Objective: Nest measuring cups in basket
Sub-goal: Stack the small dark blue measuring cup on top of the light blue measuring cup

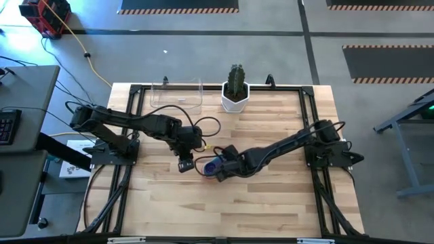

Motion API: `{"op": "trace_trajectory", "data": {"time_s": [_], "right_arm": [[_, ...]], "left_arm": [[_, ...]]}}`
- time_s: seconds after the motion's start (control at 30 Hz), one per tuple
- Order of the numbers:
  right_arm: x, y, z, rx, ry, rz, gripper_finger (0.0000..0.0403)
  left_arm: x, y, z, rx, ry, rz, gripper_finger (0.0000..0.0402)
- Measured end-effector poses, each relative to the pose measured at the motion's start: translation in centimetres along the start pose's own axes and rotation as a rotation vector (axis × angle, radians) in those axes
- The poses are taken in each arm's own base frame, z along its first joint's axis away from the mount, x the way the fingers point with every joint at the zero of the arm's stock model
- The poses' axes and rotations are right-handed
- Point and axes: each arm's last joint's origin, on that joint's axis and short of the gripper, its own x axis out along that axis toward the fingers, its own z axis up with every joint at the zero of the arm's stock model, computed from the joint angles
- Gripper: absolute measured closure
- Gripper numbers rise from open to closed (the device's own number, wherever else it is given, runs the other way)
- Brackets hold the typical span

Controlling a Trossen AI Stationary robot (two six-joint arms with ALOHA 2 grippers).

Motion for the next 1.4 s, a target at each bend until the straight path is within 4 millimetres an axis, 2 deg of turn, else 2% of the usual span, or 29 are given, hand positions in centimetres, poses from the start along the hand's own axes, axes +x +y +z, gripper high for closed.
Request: {"op": "trace_trajectory", "data": {"time_s": [0.23,0.6,0.93,1.1,1.23,1.4], "right_arm": [[0.1,-0.4,0.2,0.009,0.081,-0.001,0.0362],[0.6,-1.1,1.6,0.023,0.053,-0.040,0.0362],[0.5,-0.9,1.2,0.012,0.070,-0.030,0.0362],[-0.6,-0.9,1.3,0.023,0.075,-0.021,0.0362],[-2.2,-0.5,2.0,0.010,0.043,-0.004,0.0362],[-4.5,0.3,3.2,-0.043,-0.004,0.001,0.0362]], "left_arm": [[0.0,0.0,0.0,0.022,0.002,0.000,0.0307],[0.0,0.0,0.0,0.041,0.002,0.000,0.0307],[-0.1,-0.2,-0.2,0.086,-0.001,-0.001,0.0307],[-1.2,-1.4,-1.0,0.141,-0.049,-0.007,0.0307],[-2.5,-2.6,-2.0,0.194,-0.144,0.005,0.0307],[-3.4,-3.2,-3.6,0.226,-0.281,-0.084,0.0307]]}}
